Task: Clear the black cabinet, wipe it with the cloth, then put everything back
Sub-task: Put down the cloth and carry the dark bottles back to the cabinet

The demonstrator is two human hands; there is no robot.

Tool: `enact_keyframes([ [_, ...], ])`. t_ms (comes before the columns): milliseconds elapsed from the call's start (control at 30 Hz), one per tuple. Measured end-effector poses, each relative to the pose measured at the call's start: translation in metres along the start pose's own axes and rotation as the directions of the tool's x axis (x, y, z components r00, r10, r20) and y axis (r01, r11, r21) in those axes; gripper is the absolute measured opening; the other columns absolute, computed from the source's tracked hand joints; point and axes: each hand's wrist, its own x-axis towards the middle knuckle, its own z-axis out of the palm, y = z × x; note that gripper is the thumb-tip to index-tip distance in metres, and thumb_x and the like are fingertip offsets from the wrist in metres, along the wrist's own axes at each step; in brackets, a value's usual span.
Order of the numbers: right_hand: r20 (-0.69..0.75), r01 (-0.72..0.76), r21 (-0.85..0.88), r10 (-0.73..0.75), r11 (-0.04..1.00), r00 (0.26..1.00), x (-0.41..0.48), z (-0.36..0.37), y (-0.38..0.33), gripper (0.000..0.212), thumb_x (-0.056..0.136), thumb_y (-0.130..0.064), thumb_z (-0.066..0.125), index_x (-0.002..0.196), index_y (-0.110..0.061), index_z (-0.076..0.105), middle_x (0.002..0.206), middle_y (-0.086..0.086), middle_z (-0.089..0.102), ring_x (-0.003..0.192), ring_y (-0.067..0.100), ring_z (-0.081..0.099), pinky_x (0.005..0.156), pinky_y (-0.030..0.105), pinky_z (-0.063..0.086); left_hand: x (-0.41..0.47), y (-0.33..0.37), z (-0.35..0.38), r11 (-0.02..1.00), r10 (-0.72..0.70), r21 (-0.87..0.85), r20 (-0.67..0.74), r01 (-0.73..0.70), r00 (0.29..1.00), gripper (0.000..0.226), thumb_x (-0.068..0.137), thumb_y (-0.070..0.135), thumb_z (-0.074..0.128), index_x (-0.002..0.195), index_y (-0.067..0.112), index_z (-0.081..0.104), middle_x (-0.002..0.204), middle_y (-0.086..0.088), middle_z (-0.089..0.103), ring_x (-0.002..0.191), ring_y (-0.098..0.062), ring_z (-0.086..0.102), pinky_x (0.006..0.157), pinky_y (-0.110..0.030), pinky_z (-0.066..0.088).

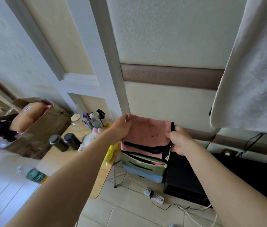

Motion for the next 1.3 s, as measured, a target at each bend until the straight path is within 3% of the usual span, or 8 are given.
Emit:
enact_keyframes([
  [133,0.029,0.032,0.041,-0.033,0.999,0.999,0.030,0.028,-0.009,0.022,0.102,-0.003,0.052,0.102,-0.024,0.060,0.110,0.010,0.069,0.099,0.031,0.067,0.072,0.041,0.055,0.029,-0.008,-0.022,0.987,-0.135,-0.083,0.064,0.140,0.989,0.029,0.089,0.023,0.060,0.115,0.026,0.050,0.111,-0.010,0.061,0.099,-0.031,0.067,0.081,-0.050,0.061],
  [233,0.030,0.002,0.062,-0.004,0.998,1.000,0.057,0.052,-0.011,0.031,0.099,0.001,0.054,0.123,-0.017,0.059,0.114,0.012,0.069,0.101,0.033,0.067,0.079,0.047,0.058,0.064,-0.025,-0.039,0.983,-0.183,-0.010,0.078,0.184,0.980,0.061,0.066,0.025,0.059,0.126,0.021,0.049,0.114,-0.012,0.061,0.100,-0.032,0.067,0.073,-0.044,0.062],
  [433,-0.005,-0.050,0.087,0.051,0.995,0.999,0.137,0.129,-0.008,0.067,0.090,0.013,0.056,0.149,-0.015,0.041,0.127,0.015,0.063,0.107,0.034,0.065,0.088,0.053,0.058,0.166,-0.073,-0.080,0.969,-0.151,0.198,0.016,0.145,0.988,0.042,0.080,0.014,0.054,0.122,0.016,0.052,0.113,-0.009,0.062,0.102,-0.027,0.061,0.091,-0.043,0.056],
  [600,-0.132,-0.050,0.064,0.058,0.997,0.990,0.223,0.212,0.013,0.044,0.088,0.011,0.061,0.123,-0.015,0.063,0.110,0.010,0.071,0.102,0.031,0.068,0.093,0.055,0.056,0.260,-0.136,-0.106,0.951,-0.135,0.288,0.054,0.114,0.989,0.041,0.083,0.002,0.048,0.124,0.009,0.048,0.114,-0.012,0.057,0.105,-0.030,0.056,0.092,-0.044,0.053],
  [800,-0.234,-0.060,-0.033,0.050,0.998,0.971,0.317,0.288,0.056,0.035,0.089,0.008,0.060,0.089,-0.026,0.060,0.099,0.003,0.070,0.095,0.023,0.067,0.091,0.048,0.058,0.348,-0.230,-0.099,0.927,-0.156,0.359,0.120,0.104,0.981,0.046,0.084,-0.001,0.047,0.128,0.009,0.038,0.108,-0.014,0.056,0.101,-0.033,0.057,0.079,-0.040,0.049],
  [1033,-0.301,-0.043,-0.110,0.008,0.993,0.954,0.397,0.321,0.093,0.049,0.089,0.015,0.049,0.130,-0.009,0.060,0.109,0.001,0.068,0.103,0.019,0.063,0.098,0.042,0.054,0.412,-0.297,-0.065,0.859,-0.161,0.508,0.168,0.054,0.973,0.043,0.084,-0.004,0.052,0.122,0.007,0.035,0.108,-0.016,0.055,0.101,-0.040,0.059,0.084,-0.047,0.052],
  [1200,-0.338,-0.097,-0.146,0.042,0.984,0.940,0.431,0.327,0.110,0.052,0.090,0.015,0.046,0.136,-0.006,0.056,0.098,-0.005,0.061,0.102,0.018,0.058,0.098,0.037,0.051,0.436,-0.320,-0.047,0.793,-0.065,0.607,0.176,-0.056,0.982,0.047,0.088,-0.009,0.048,0.133,0.003,0.037,0.123,-0.021,0.052,0.108,-0.042,0.058,0.079,-0.044,0.043],
  [1300,-0.251,-0.200,-0.186,0.150,0.962,0.956,0.443,0.325,0.120,0.051,0.095,0.008,0.047,0.143,-0.009,0.051,0.130,0.009,0.061,0.118,0.026,0.058,0.106,0.047,0.049,0.438,-0.332,-0.043,0.738,-0.041,0.666,0.204,-0.108,0.978,0.047,0.089,-0.010,0.048,0.134,-0.001,0.036,0.132,-0.023,0.044,0.111,-0.043,0.058,0.085,-0.045,0.047],
])
